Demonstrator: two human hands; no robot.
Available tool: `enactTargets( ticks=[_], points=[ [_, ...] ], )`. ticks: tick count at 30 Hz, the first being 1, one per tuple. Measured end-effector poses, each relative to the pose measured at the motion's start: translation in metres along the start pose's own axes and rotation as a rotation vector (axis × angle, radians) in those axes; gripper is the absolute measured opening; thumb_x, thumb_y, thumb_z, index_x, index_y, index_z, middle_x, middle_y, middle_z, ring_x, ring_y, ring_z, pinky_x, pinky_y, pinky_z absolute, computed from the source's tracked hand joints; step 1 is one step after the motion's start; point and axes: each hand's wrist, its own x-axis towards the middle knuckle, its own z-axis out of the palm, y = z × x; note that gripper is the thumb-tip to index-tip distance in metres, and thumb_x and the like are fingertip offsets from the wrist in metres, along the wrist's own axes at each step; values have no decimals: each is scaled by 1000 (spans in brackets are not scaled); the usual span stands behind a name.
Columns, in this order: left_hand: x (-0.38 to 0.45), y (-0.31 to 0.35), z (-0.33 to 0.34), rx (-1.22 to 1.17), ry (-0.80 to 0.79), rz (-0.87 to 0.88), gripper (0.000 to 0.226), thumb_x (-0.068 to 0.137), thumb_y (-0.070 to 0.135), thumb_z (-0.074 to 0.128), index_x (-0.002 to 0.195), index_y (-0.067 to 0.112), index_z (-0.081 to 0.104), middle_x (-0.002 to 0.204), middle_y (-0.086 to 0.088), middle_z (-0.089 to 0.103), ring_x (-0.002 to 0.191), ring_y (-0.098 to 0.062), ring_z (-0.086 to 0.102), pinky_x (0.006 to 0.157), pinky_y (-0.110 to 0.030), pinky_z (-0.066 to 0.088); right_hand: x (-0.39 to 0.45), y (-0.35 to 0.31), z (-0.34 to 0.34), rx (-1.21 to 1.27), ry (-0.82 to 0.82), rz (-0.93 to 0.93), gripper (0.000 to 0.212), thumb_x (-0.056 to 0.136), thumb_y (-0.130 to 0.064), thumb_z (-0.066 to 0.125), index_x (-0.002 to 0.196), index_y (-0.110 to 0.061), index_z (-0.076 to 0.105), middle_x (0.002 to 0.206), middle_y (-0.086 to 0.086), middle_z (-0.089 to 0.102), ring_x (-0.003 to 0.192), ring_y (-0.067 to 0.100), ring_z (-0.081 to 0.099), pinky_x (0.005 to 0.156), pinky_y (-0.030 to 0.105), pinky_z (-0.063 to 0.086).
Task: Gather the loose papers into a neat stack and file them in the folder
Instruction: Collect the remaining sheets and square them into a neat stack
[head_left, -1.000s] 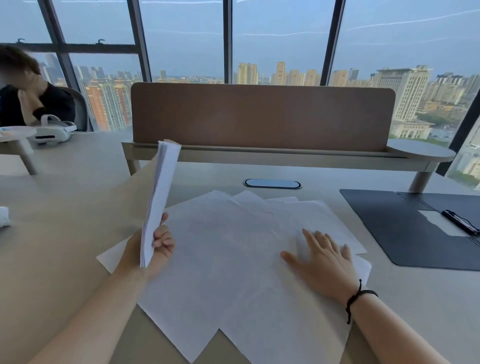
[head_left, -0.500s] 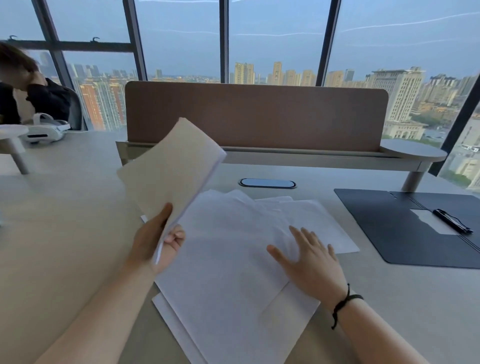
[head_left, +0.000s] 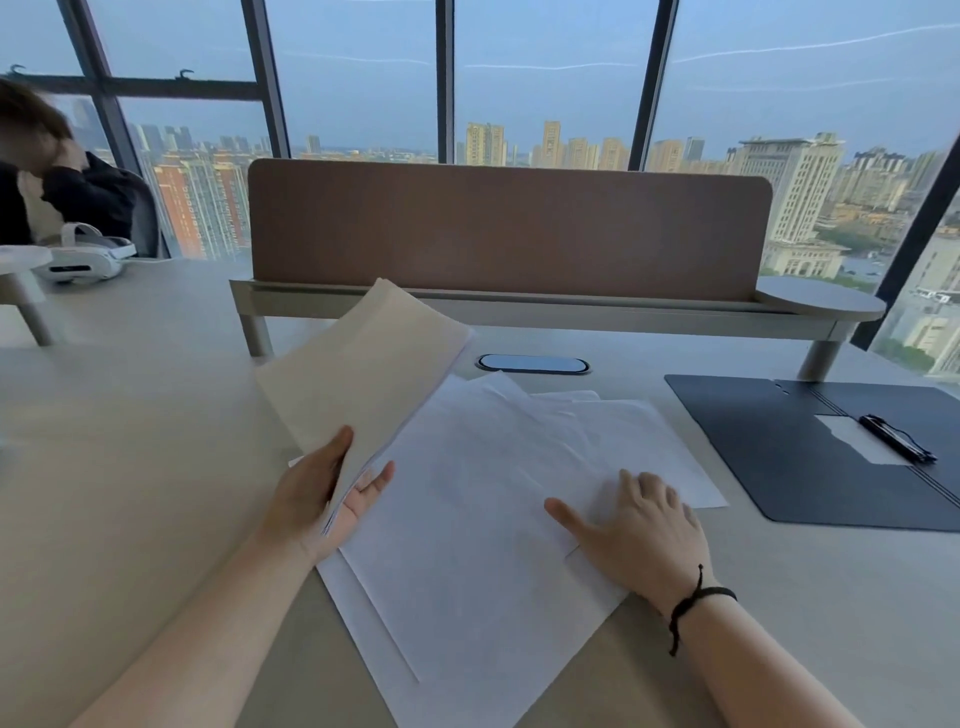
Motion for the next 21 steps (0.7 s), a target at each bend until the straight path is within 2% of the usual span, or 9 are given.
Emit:
enactTargets(
  ticks=[3, 5, 7, 10, 12, 14, 17, 19, 21],
  points=[
    [4, 2, -3, -22, 19, -16, 18, 100, 21, 54, 86, 16, 63, 48, 2, 54, 34, -12, 40, 82, -44, 60, -6, 2, -18, 33, 28, 43, 97, 49, -99, 54, 107, -21, 41, 114, 3, 48, 109, 27, 56, 83, 40, 51],
    [4, 2, -3, -31, 8, -24, 15, 100, 22, 55, 88, 16, 63, 50, 2, 56, 35, -12, 44, 81, -47, 61, -7, 4, -28, 23, -56, 54, 101, 42, -92, 69, 106, -20, 37, 108, 2, 42, 100, 28, 58, 73, 38, 53],
    [4, 2, -4, -23, 9, -24, 11, 100, 22, 55, 94, 16, 62, 56, 3, 62, 37, -12, 49, 82, -48, 60, -5, 3, -34, 3, -145, 63, 105, 40, -84, 79, 109, -18, 38, 105, 2, 42, 95, 27, 58, 70, 36, 52],
    [4, 3, -4, -14, 6, -26, 10, 100, 23, 55, 104, 17, 62, 68, 3, 70, 38, -13, 51, 84, -49, 58, -1, 3, -39, 14, -187, 56, 96, 43, -76, 86, 104, -15, 43, 102, 1, 52, 86, 20, 54, 67, 34, 49],
    [2, 4, -3, -18, 4, -26, 11, 100, 23, 54, 106, 17, 61, 69, 3, 72, 38, -13, 54, 84, -50, 57, 5, 10, -40, 53, -214, 52, 100, 49, -64, 91, 121, -12, 46, 107, 0, 54, 98, 22, 56, 77, 34, 51],
    [1, 6, -3, -15, 8, -21, 11, 101, 23, 53, 107, 18, 61, 68, 4, 72, 38, -13, 56, 84, -50, 57, 10, 22, -41, 239, -266, 69, 99, 57, -37, 97, 138, -12, 45, 122, 7, 57, 107, 28, 60, 85, 35, 52],
    [2, 8, -5, -5, 9, -7, 15, 101, 23, 53, 114, 20, 60, 71, 5, 73, 40, -12, 58, 84, -51, 58, 17, 43, -41, 723, -344, 70, 69, 70, 6, 86, 130, -11, 57, 115, 24, 64, 79, 34, 67, 75, 43, 63],
    [2, 10, -6, -9, 3, -21, 16, 100, 23, 54, 114, 20, 60, 67, 5, 71, 40, -12, 57, 82, -51, 59, 24, 48, -42, 994, -189, 58, 50, 79, 15, 75, 123, -4, 64, 101, 23, 71, 76, 32, 70, 71, 35, 65],
    [0, 12, -5, -12, -4, -31, 13, 100, 23, 54, 110, 19, 61, 66, 4, 71, 39, -13, 58, 83, -53, 58, 29, 46, -41, 1275, 42, 115, 38, 85, 14, 68, 121, 2, 67, 97, 20, 75, 74, 27, 71, 64, 27, 63]
  ],
)
